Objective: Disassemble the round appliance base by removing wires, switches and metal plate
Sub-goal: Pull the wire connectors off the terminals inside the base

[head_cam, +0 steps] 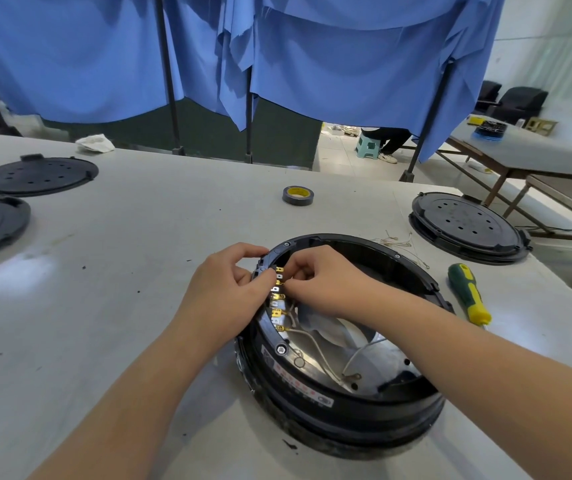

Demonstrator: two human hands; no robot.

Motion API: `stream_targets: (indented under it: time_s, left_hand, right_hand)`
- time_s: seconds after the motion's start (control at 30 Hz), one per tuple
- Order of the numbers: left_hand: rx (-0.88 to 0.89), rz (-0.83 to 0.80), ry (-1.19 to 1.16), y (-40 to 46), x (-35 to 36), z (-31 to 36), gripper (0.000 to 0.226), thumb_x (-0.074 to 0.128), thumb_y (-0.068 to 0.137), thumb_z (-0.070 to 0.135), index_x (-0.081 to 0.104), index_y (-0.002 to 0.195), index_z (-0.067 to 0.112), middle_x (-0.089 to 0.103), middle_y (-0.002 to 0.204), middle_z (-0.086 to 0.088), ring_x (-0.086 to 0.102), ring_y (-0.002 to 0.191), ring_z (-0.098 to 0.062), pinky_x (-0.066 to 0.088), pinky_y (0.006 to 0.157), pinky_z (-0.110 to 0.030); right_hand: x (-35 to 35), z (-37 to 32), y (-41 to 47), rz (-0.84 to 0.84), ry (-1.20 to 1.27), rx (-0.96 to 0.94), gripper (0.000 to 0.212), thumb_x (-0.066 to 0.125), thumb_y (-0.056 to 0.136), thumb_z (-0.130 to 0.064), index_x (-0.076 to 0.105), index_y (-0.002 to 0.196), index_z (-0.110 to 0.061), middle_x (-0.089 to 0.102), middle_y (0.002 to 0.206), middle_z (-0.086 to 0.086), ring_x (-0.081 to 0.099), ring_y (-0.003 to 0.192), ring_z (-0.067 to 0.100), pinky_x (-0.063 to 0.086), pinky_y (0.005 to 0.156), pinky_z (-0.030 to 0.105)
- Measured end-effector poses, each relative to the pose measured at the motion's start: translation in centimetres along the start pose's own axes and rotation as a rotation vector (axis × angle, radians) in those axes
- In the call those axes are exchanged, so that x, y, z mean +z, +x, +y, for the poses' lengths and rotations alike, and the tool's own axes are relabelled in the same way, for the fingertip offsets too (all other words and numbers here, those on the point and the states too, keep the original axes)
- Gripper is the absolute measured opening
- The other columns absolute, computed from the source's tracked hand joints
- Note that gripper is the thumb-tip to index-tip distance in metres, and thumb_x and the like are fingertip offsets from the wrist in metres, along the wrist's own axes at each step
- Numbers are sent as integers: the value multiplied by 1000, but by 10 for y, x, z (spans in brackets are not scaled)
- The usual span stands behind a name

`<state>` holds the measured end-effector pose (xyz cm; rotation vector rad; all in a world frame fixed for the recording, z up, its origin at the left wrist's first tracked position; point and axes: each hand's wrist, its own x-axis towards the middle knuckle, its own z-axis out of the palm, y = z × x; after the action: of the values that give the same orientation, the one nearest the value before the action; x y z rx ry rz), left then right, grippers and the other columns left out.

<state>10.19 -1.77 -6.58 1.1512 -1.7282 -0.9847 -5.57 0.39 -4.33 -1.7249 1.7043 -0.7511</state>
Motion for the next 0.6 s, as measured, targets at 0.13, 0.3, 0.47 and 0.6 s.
stream_targets:
  time_s: [0.13, 0.3, 0.47, 0.6]
  left_hand:
    - [10, 6, 10, 0, 0, 1, 17, 65, 85, 22, 67, 99, 31, 41, 45, 2, 43, 48, -17, 53, 54, -53]
    - [10, 12, 18, 0, 0, 1, 17, 66, 84, 21, 67, 99, 30, 41, 45, 1, 43, 48, -17, 54, 57, -52]
    - [9, 4, 17, 0, 0, 1, 18, 66, 85, 22, 67, 100, 31, 40, 43, 5, 44, 48, -17, 55, 59, -53]
    - [17, 10, 27, -1, 0, 0, 18, 66, 85, 22, 67, 102, 30, 39, 42, 6, 41, 46, -16, 54, 57, -52]
  right_hand:
    - [1, 0, 0, -4, -12, -2, 19, 58, 80, -10, 61, 67, -24, 58, 54, -9, 53, 53, 6, 45, 58, 24]
    - [-3, 3, -1, 27, -13, 33, 17, 57, 77, -11, 62, 66, -23, 58, 54, -10, 52, 54, 6, 44, 58, 25]
    - [-2, 3, -2, 29, -22, 40, 16, 57, 77, -13, 63, 68, -25, 59, 57, -10, 53, 56, 6, 45, 61, 27]
    - [-2, 3, -1, 38, -35, 35, 16, 58, 77, -14, 64, 69, -26, 55, 48, -13, 47, 46, -3, 42, 56, 22]
